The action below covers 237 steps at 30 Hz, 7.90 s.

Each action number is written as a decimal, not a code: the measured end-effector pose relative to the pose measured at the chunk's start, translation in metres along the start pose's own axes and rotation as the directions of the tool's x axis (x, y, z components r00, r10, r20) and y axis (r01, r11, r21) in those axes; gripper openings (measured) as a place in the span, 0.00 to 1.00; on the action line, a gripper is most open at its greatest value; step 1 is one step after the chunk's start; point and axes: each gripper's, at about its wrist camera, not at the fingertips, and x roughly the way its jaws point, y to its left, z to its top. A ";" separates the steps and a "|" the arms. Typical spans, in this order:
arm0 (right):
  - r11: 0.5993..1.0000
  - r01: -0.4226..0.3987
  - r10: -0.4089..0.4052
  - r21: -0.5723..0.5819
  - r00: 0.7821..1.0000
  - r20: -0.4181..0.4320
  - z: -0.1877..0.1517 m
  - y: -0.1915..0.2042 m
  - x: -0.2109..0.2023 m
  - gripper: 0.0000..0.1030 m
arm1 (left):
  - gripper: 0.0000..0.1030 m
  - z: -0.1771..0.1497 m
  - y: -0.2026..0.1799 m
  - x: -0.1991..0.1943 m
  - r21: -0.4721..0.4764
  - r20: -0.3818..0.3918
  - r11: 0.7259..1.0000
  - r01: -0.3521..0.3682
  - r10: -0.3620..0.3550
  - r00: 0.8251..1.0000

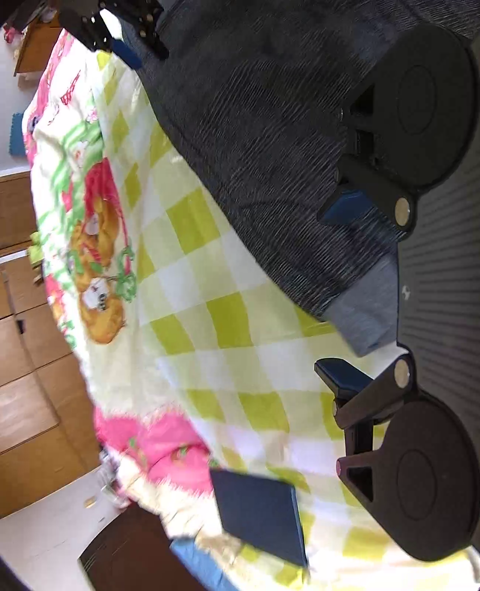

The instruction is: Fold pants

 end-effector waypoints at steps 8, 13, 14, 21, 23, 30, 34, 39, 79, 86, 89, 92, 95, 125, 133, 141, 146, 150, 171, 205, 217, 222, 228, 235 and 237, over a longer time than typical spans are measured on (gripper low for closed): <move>0.992 -0.122 0.121 -0.004 0.986 -0.115 0.019 -0.025 0.032 0.44 | 0.69 0.008 0.014 0.037 -0.007 -0.147 0.993 0.119 -0.119 0.982; 0.983 -0.185 0.178 -0.016 0.965 -0.193 0.026 -0.032 0.043 0.45 | 0.69 0.013 0.014 0.042 0.019 -0.173 0.990 0.142 -0.137 0.975; 0.980 -0.197 0.193 0.002 0.959 -0.207 0.028 -0.034 0.048 0.45 | 0.70 0.013 0.015 0.044 0.015 -0.182 0.989 0.149 -0.143 0.973; 0.981 -0.195 0.195 0.017 0.962 -0.189 0.024 -0.035 0.061 0.49 | 1.00 0.011 0.023 0.061 0.034 -0.192 0.993 0.109 -0.101 0.976; 0.983 -0.181 0.180 0.012 0.970 -0.165 0.023 -0.031 0.055 0.40 | 1.00 0.009 0.027 0.066 -0.011 -0.202 0.992 0.128 -0.128 0.971; 0.997 -0.063 0.066 0.034 0.995 -0.080 0.020 -0.006 0.008 0.09 | 0.42 0.009 0.015 0.044 0.019 -0.168 0.990 0.142 -0.137 0.976; 0.998 -0.047 0.044 0.042 0.998 0.049 0.008 0.010 -0.060 0.08 | 0.24 0.010 0.008 0.020 0.061 -0.119 0.995 0.084 -0.076 0.990; 1.000 -0.008 0.008 -0.001 0.992 0.124 -0.032 0.064 -0.147 0.08 | 0.23 -0.004 -0.002 -0.045 0.068 -0.007 0.996 0.053 -0.053 0.999; 0.984 0.036 -0.049 0.173 0.996 0.070 -0.188 0.256 -0.124 0.16 | 0.35 -0.179 -0.129 -0.178 -0.112 0.224 0.991 -0.068 0.092 0.970; 0.935 -0.026 -0.031 0.353 0.988 0.154 -0.204 0.217 -0.166 0.21 | 0.31 -0.182 -0.177 -0.148 0.031 0.078 0.993 -0.113 0.111 0.991; 0.886 -0.007 -0.083 0.463 0.981 0.173 -0.205 0.174 -0.178 0.21 | 0.34 -0.162 -0.180 -0.171 -0.014 0.106 0.999 -0.044 0.045 0.993; 0.839 0.069 -0.164 0.540 0.978 0.128 -0.196 0.124 -0.173 0.30 | 0.39 -0.134 -0.204 -0.188 -0.001 0.176 1.000 0.023 -0.023 0.984; 0.756 0.117 -0.215 0.644 0.974 0.075 -0.183 0.061 -0.155 0.37 | 0.45 -0.103 -0.241 -0.188 0.011 0.215 0.983 0.183 -0.181 0.960; 0.162 -0.211 -0.612 0.964 0.744 0.266 -0.439 0.001 -0.332 0.03 | 0.34 -0.048 -0.388 -0.177 0.300 0.241 0.908 0.292 -0.368 0.898; -0.098 -0.294 -0.591 0.951 0.786 0.182 -0.557 0.040 -0.266 0.11 | 0.34 -0.064 -0.439 -0.163 0.500 0.135 0.833 0.235 -0.343 0.929; -0.150 -0.307 -0.616 0.940 0.773 0.154 -0.570 0.007 -0.264 0.10 | 0.34 -0.056 -0.449 -0.160 0.522 0.111 0.828 0.206 -0.305 0.946; -0.023 -0.332 -0.633 0.943 0.735 0.244 -0.549 -0.006 -0.287 0.04 | 0.35 -0.054 -0.449 -0.161 0.522 0.106 0.827 0.208 -0.305 0.946; 0.066 -0.375 -0.703 0.925 0.640 0.310 -0.539 -0.002 -0.313 0.04 | 0.35 -0.050 -0.444 -0.163 0.510 0.111 0.836 0.201 -0.296 0.949; -0.211 -0.333 -0.625 0.919 0.769 0.136 -0.604 0.022 -0.259 0.22 | 0.34 -0.057 -0.445 -0.158 0.515 0.113 0.832 0.207 -0.305 0.946; -0.108 -0.604 -0.656 0.789 0.640 0.400 -0.581 -0.002 -0.254 0.07 | 0.36 -0.050 -0.441 -0.152 0.467 0.103 0.851 0.239 -0.321 0.941; -0.190 -0.454 -0.607 0.871 0.751 0.258 -0.612 0.039 -0.259 0.11 | 0.37 -0.060 -0.457 -0.160 0.516 0.135 0.823 0.237 -0.352 0.926; -0.183 -0.505 -0.614 0.843 0.729 0.303 -0.613 0.039 -0.256 0.30 | 0.40 -0.056 -0.448 -0.157 0.493 0.116 0.830 0.261 -0.360 0.926; -0.219 -0.549 -0.602 0.807 0.727 0.331 -0.609 0.019 -0.244 0.37 | 0.41 -0.056 -0.450 -0.157 0.491 0.121 0.833 0.254 -0.355 0.927; -0.212 -0.552 -0.627 0.806 0.710 0.321 -0.607 0.021 -0.239 0.05 | 0.41 -0.053 -0.448 -0.155 0.491 0.113 0.830 0.263 -0.360 0.926; -0.179 -0.548 -0.628 0.817 0.703 0.333 -0.604 0.020 -0.248 0.05 | 0.41 -0.053 -0.448 -0.155 0.488 0.112 0.831 0.267 -0.362 0.925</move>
